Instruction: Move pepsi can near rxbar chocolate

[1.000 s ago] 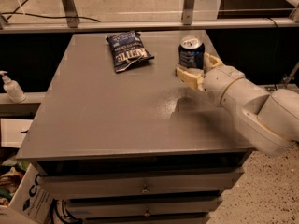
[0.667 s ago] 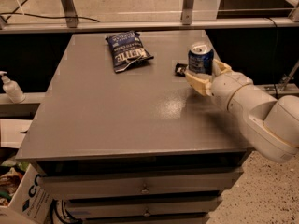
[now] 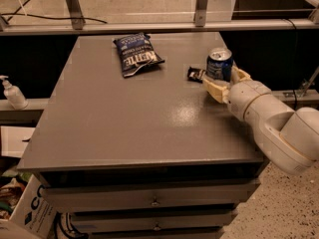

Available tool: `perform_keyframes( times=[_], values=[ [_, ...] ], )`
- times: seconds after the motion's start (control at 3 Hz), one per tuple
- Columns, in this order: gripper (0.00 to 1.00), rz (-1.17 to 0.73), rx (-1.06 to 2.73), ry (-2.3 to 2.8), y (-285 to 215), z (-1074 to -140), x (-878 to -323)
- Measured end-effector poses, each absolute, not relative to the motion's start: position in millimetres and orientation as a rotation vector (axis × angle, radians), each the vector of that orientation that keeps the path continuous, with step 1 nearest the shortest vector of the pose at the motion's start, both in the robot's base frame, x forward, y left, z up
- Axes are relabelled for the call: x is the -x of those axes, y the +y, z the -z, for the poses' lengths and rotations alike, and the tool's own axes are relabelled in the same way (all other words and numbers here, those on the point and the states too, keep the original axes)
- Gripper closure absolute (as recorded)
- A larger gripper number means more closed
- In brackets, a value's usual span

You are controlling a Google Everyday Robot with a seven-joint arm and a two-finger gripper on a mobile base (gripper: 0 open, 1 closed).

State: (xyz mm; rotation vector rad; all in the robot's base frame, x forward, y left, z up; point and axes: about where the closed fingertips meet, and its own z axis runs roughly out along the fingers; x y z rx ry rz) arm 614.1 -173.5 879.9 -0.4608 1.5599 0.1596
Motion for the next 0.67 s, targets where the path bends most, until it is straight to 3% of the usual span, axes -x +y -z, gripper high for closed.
perform_keyframes(
  times=[0.67],
  values=[
    [0.59, -0.164, 0.44, 1.557, -164.8, -876.9, -629.8]
  ],
)
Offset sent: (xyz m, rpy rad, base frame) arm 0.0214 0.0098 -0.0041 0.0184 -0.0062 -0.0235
